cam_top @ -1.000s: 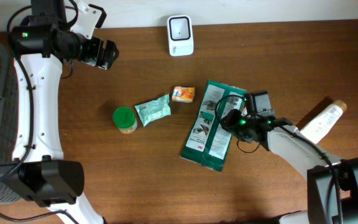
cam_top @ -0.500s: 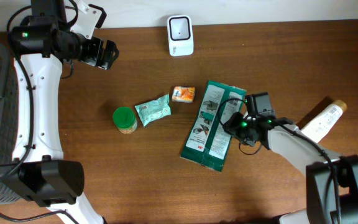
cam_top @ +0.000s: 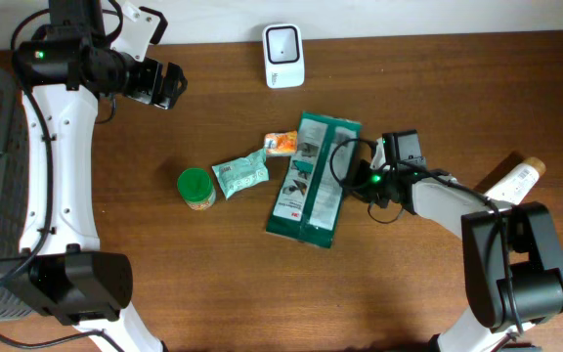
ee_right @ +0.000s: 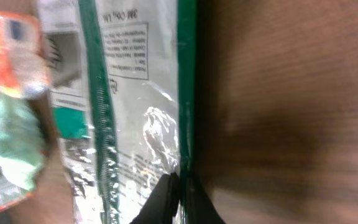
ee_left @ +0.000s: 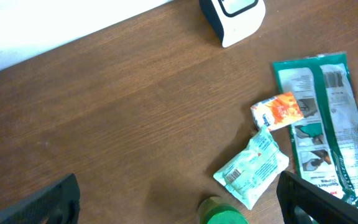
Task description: Scan the item barcode
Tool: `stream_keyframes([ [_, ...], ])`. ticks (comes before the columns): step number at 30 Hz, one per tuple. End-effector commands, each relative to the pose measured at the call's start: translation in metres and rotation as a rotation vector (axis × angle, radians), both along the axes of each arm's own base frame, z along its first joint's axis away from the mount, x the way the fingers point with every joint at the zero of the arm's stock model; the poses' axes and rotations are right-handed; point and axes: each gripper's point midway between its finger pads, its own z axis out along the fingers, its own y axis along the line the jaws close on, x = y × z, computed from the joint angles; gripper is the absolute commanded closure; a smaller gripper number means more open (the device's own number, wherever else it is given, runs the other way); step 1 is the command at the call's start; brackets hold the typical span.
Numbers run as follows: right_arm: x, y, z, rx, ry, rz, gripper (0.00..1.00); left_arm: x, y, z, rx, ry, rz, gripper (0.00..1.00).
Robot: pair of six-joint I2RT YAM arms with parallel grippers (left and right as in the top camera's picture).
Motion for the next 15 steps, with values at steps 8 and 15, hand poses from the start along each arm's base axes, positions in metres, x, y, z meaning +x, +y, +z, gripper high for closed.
stream_keyframes([
  [8, 0.010, 0.011, 0.012, 0.037, -0.106, 0.093, 0.96, 0.000, 0.001, -0.001, 0.008, -0.002, -0.011, 0.01],
  [15, 0.010, 0.012, 0.012, 0.042, -0.107, 0.098, 0.96, 0.003, 0.037, -0.006, 0.189, 0.005, 0.109, 0.01],
])
